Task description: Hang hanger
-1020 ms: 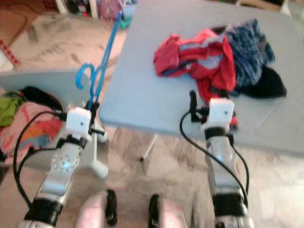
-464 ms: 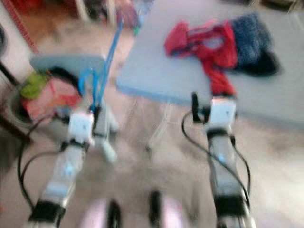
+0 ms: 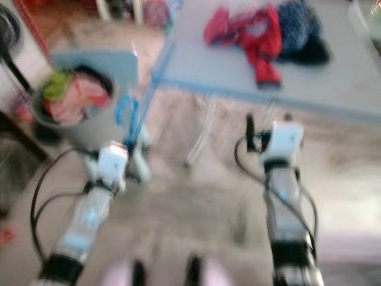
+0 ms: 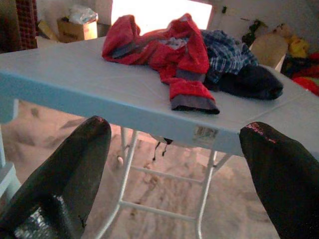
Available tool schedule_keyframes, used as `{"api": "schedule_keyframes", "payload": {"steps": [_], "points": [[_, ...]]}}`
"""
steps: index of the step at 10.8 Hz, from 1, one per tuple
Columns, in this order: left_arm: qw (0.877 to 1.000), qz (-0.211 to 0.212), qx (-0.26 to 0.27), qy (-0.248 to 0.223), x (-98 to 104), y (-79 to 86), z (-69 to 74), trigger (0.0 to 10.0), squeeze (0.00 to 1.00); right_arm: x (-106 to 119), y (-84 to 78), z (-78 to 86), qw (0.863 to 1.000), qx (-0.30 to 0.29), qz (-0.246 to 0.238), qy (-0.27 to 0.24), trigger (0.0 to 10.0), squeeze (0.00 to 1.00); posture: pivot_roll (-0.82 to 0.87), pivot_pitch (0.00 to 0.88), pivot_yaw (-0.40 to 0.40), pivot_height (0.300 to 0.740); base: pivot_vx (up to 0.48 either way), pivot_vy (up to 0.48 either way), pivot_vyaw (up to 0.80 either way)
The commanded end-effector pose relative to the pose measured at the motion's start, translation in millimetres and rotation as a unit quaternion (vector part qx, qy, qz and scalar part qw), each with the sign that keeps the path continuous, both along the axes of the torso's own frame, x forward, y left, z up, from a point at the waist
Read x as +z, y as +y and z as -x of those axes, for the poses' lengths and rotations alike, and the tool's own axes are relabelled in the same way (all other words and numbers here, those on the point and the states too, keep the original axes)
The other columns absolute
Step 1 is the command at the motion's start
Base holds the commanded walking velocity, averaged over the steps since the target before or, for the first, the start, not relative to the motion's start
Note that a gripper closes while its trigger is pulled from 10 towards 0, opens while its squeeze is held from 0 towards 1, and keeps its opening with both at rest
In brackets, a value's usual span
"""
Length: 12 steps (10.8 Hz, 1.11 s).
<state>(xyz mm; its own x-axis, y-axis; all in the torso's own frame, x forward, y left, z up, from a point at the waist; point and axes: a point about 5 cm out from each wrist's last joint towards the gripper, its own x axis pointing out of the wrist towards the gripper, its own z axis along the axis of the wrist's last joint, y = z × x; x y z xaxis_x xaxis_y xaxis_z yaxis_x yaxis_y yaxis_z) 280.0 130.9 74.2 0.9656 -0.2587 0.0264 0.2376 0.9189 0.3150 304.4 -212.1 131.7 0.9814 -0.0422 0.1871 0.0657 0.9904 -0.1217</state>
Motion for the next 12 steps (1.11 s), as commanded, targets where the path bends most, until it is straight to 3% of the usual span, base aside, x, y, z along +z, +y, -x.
{"api": "schedule_keyframes", "payload": {"steps": [1, 2, 3, 4, 6, 7, 8, 9, 10, 12], "points": [[1.000, -0.005, -0.006, 0.013, -4, 2.1, 1.4, 10.0, 0.00, -2, -6.2, -1.9, 1.000, 0.003, 0.016, 0.017, 10.0, 0.00, -0.03, 0.160, -0.048, 0.740, 0.000, 0.000, 0.00], [0.996, 0.001, -0.054, 0.064, -15, 6.2, 7.7, 10.0, 0.00, -7, -12.7, -2.9, 0.994, 0.028, 0.096, 0.045, 10.0, 0.00, -0.03, 0.168, -0.050, 0.740, 0.000, 0.000, 0.00], [0.991, -0.035, -0.078, 0.098, -27, 14.8, 14.0, 10.0, 0.00, -7, -15.8, -3.7, 0.984, 0.054, 0.160, 0.050, 10.0, 0.00, -0.04, 0.170, -0.046, 0.740, 0.000, 0.000, 0.00], [0.983, -0.066, -0.097, 0.140, -39, 29.4, 22.0, 10.0, 0.00, -7, -12.4, -4.9, 0.975, 0.113, 0.179, 0.067, 10.0, 0.00, -0.04, 0.168, -0.043, 0.740, 0.000, 0.000, 0.00], [0.959, -0.094, -0.175, 0.202, -50, 40.5, 33.8, 10.0, 0.00, -20, -6.1, 5.6, 0.920, 0.258, 0.266, 0.131, 10.0, 0.00, -0.03, 0.165, -0.039, 0.740, 0.000, 0.000, 0.00], [0.930, -0.125, -0.256, 0.232, -55, 40.7, 44.6, 10.0, 0.00, -36, -2.2, 26.6, 0.845, 0.377, 0.334, 0.180, 10.0, 0.00, -0.04, 0.164, -0.037, 0.740, 0.000, 0.000, 0.00], [0.912, -0.136, -0.298, 0.249, -56, 41.2, 49.9, 10.0, 0.00, -42, -3.5, 39.6, 0.806, 0.434, 0.339, 0.216, 10.0, 0.00, -0.04, 0.164, -0.035, 0.740, 0.000, 0.000, 0.00], [0.903, -0.128, -0.317, 0.261, -57, 40.3, 52.8, 10.0, 0.00, -42, -4.9, 45.1, 0.787, 0.460, 0.340, 0.232, 10.0, 0.00, -0.04, 0.165, -0.032, 0.740, 0.000, 0.000, 0.00], [0.886, -0.124, -0.353, 0.275, -57, 37.6, 58.1, 10.0, 0.00, -40, -2.6, 49.6, 0.767, 0.494, 0.330, 0.242, 10.0, 0.00, -0.04, 0.166, -0.029, 0.740, 0.000, 0.000, 0.00], [0.864, -0.125, -0.390, 0.291, -57, 31.1, 58.5, 10.0, 0.00, -38, 15.2, 46.8, 0.747, 0.538, 0.318, 0.225, 10.0, 0.00, -0.04, 0.165, -0.026, 0.740, 0.000, 0.000, 0.00]]}}
